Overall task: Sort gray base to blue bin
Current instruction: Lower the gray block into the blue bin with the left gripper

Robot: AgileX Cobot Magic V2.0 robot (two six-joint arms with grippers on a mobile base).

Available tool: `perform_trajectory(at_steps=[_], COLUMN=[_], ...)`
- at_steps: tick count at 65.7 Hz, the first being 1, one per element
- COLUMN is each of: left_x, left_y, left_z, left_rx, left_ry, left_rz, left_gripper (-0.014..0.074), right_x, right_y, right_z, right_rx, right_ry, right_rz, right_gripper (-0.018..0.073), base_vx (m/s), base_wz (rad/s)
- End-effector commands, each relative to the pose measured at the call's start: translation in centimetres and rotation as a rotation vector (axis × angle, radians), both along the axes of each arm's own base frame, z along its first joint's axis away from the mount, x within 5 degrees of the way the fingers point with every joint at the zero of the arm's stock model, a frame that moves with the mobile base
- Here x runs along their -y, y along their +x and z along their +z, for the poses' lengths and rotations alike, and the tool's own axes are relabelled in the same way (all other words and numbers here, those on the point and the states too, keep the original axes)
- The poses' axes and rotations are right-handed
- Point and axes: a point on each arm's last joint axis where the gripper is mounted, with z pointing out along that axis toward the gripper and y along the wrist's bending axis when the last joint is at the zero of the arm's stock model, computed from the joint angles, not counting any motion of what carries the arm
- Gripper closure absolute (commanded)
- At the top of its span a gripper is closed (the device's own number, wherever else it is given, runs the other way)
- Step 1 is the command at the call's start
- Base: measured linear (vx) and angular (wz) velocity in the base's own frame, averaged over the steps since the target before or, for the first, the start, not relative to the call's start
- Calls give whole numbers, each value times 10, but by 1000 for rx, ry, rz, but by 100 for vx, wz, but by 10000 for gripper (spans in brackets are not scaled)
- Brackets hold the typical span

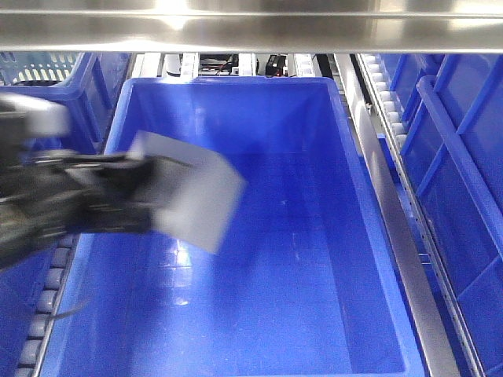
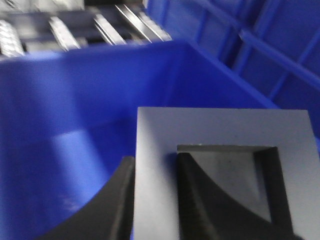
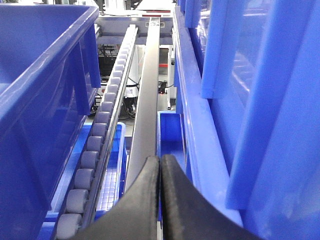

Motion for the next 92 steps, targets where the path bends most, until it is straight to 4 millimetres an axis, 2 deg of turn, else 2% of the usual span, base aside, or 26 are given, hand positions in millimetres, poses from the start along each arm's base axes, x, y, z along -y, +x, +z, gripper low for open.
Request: perform_trajectory(at_steps=[1, 15, 35, 59, 82, 92], left_x=[19, 47, 66, 73, 73, 70], left_y=[19, 61, 92, 104, 103, 100], left_z=[17, -10, -45, -71, -74, -71], left_rx=[83, -10, -121, -188, -210, -229], left_ry=[-71, -12, 62, 105, 119, 133], left_rz=[-24, -22, -15, -13, -11, -8], left_gripper=[591, 582, 556, 473, 226, 182], right_x=[0, 0, 0, 0, 0, 0], right_y=[0, 0, 0, 0, 0, 0], right_z=[3, 3, 3, 3, 3, 3], right_rx=[72, 72, 72, 72, 72, 72], right_ry=[-11, -11, -11, -11, -11, -11], right_rz=[0, 0, 0, 0, 0, 0], right_gripper=[568, 568, 568, 568, 568, 568], base_vx=[0, 0, 0, 0, 0, 0], base_wz=[0, 0, 0, 0, 0, 0])
